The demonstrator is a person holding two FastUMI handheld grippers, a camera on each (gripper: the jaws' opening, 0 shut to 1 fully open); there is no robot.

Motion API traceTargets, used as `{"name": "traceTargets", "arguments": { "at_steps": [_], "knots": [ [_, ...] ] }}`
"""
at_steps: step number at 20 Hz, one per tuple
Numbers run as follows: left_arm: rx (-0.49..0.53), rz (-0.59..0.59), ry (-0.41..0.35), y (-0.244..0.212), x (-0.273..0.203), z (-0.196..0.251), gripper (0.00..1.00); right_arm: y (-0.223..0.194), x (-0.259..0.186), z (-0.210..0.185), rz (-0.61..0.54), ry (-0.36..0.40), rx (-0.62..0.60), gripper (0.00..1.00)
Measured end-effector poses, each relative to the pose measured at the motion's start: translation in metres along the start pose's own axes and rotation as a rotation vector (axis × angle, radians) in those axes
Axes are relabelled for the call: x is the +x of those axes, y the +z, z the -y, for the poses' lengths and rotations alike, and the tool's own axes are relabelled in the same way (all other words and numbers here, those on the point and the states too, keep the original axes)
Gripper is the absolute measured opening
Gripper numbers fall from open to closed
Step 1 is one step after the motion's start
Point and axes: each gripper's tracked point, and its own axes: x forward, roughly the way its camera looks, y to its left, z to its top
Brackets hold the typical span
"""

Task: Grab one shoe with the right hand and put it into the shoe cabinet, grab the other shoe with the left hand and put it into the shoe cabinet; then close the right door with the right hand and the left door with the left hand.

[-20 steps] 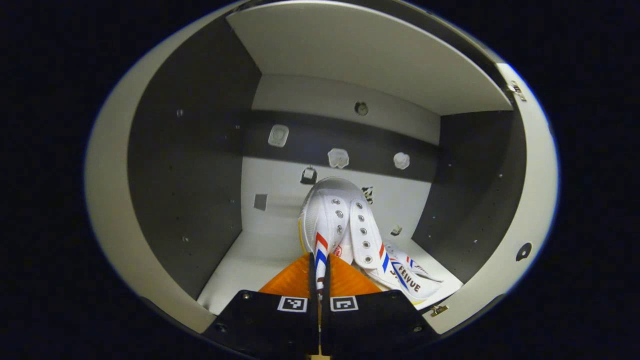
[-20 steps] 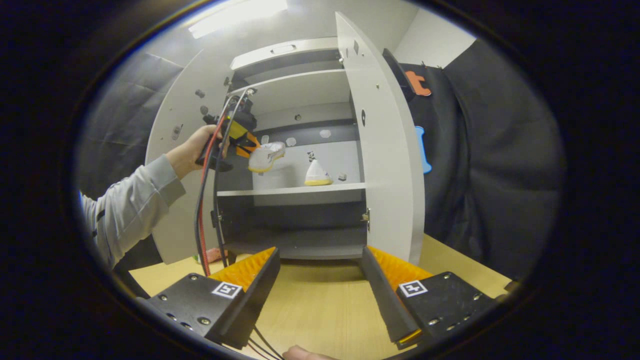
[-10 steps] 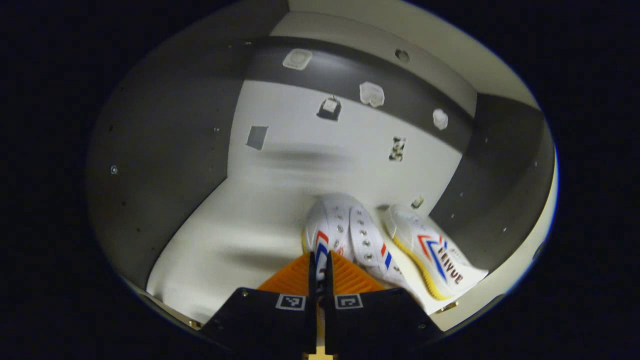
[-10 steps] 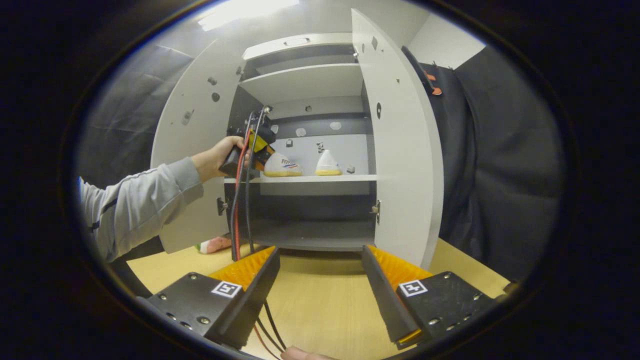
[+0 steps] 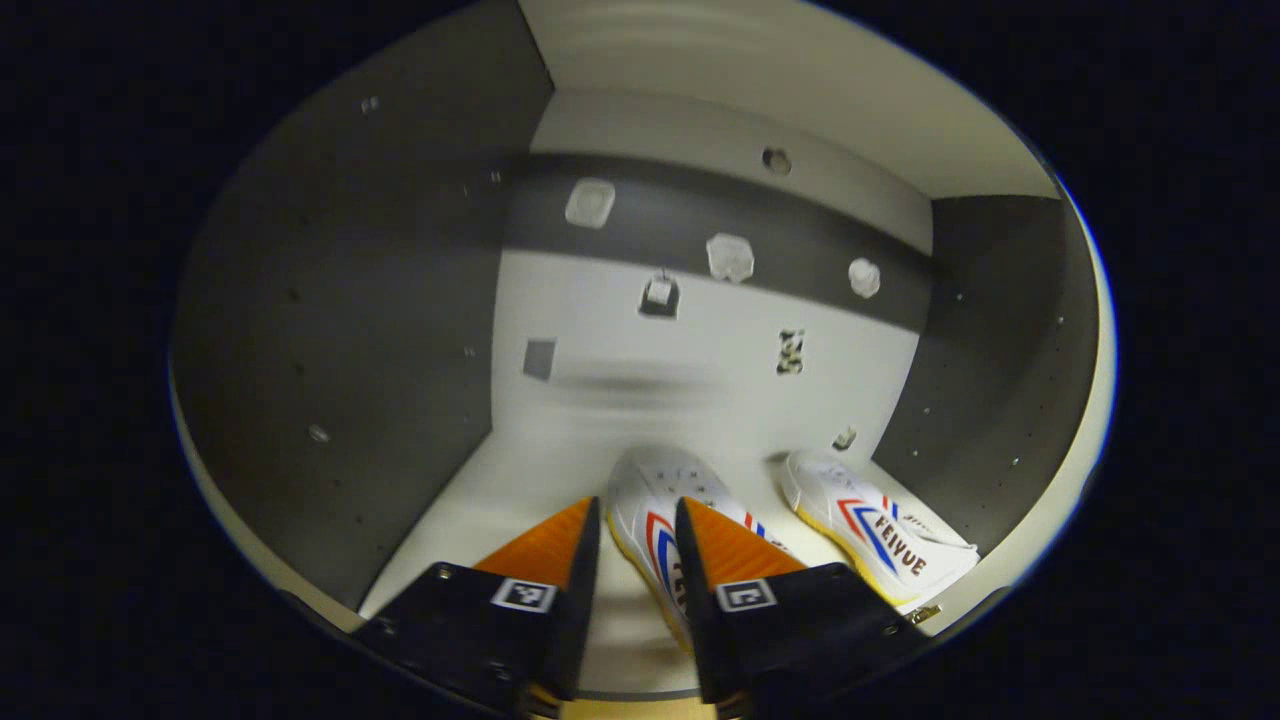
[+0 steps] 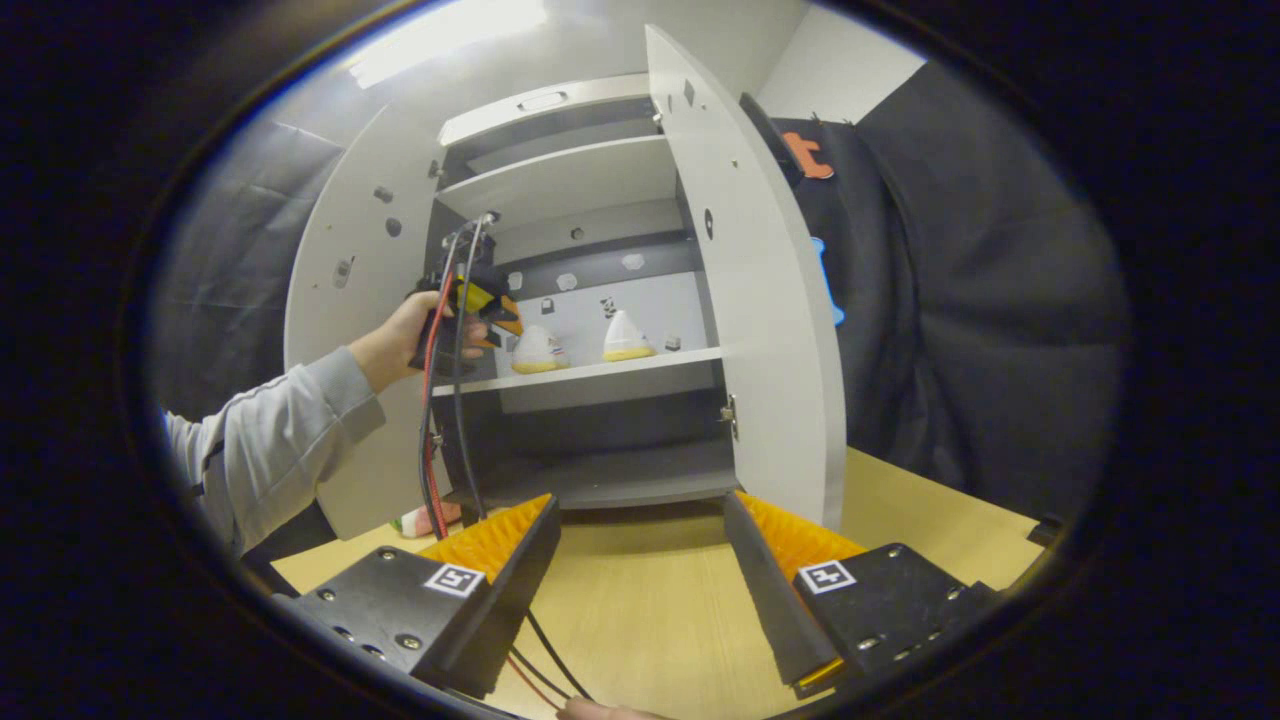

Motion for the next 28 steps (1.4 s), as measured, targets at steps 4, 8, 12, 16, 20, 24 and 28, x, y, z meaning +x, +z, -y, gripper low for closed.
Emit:
{"name": "traceTargets", "arguments": {
  "at_steps": [4, 8, 12, 16, 20, 24, 28],
  "knots": [
    [0.012, 0.003, -0.024, -0.007, -0.043, 0.012, 0.83, -0.006, -0.005, 0.009, -0.01, -0.028, 0.037, 0.98],
    [0.062, 0.055, -0.051, -0.019, -0.101, 0.02, 0.96, -0.011, -0.012, 0.02, -0.033, -0.061, 0.067, 0.98],
    [0.093, 0.111, -0.059, -0.035, -0.165, 0.02, 0.96, -0.001, -0.022, 0.036, -0.022, -0.097, 0.052, 0.96],
    [0.098, 0.14, -0.065, -0.057, -0.225, 0.017, 0.97, 0.02, -0.035, 0.048, 0.0, -0.108, 0.06, 0.99],
    [0.116, 0.179, -0.088, -0.082, -0.285, 0.008, 0.96, 0.057, -0.04, 0.084, 0.053, -0.157, -0.007, 0.99],
    [0.134, 0.178, -0.101, -0.116, -0.332, -0.003, 0.96, 0.093, -0.046, 0.124, 0.08, -0.199, -0.075, 0.99],
    [0.139, 0.198, -0.103, -0.137, -0.361, -0.014, 0.97, 0.126, -0.043, 0.166, 0.065, -0.249, -0.168, 0.99]
  ]
}}
